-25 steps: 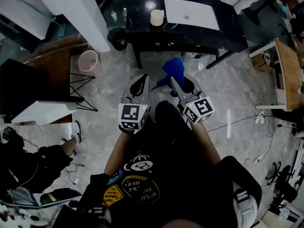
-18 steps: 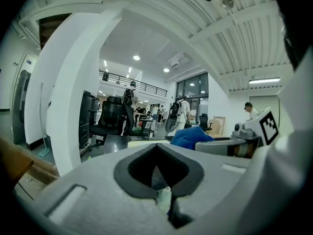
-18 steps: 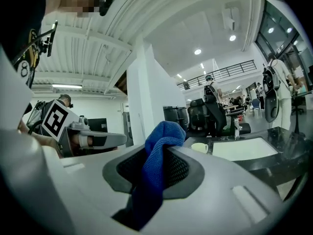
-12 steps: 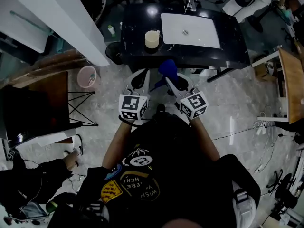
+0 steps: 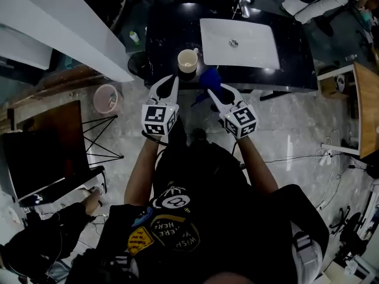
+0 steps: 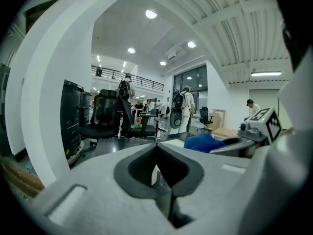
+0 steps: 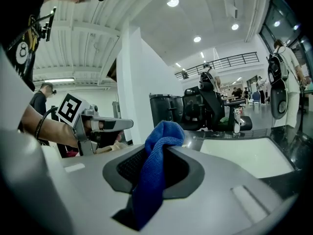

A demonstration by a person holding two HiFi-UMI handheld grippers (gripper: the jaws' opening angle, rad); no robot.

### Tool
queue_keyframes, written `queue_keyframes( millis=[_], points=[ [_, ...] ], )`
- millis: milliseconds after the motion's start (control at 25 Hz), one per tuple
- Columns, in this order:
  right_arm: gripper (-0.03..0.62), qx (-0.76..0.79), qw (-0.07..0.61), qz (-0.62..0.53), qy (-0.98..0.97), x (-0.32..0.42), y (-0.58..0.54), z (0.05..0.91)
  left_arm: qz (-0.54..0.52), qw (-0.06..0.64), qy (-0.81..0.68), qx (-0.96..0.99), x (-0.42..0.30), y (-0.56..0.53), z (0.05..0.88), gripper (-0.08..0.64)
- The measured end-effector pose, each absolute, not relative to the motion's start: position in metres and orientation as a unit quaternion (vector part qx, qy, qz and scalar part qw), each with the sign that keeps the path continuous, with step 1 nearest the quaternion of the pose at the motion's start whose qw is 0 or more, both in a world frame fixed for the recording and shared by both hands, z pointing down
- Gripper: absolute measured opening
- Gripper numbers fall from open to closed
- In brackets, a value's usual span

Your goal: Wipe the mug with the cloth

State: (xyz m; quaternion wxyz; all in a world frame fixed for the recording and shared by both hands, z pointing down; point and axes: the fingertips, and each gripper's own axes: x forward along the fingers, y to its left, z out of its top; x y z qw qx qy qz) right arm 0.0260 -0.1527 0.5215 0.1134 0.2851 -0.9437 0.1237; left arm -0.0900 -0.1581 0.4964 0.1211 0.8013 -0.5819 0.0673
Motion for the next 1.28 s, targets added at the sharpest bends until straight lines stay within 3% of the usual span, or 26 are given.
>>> queue_keyframes(
  millis=[200, 440, 680, 920, 1120, 1280],
  points=[
    [0.089, 0.322, 0.152, 0.139, -0.924, 0.006, -0.207, 0.565, 0.094, 0.147, -0.569, 0.803, -0.119, -0.218, 0.534, 0.005],
    [0.089, 0.342, 0.27, 0.134, -0.89, -0.025, -0.242, 0.651, 0.134, 0.148, -0.533, 0.822, -0.132, -0.301, 0.585, 0.005],
    [0.089, 0.367, 0.285, 0.112, -0.878, -0.035, -0.257, 0.625, 0.115, 0.236, -0.415, 0.871, -0.099, -0.325, 0.613, 0.004],
    [0.087, 0.371, 0.264, 0.199, -0.868, -0.033, -0.253, 0.666, 0.049, 0.3, -0.446, 0.842, -0.102, -0.318, 0.615, 0.005],
    [0.089, 0.303, 0.376, 0.11, -0.869, -0.034, -0.253, 0.691, 0.028, 0.313, -0.478, 0.82, -0.11, -0.308, 0.616, 0.005],
    [0.091, 0.272, 0.391, 0.071, -0.876, -0.034, -0.268, 0.693, 0.01, 0.324, -0.527, 0.785, -0.12, -0.298, 0.617, 0.005]
  ],
)
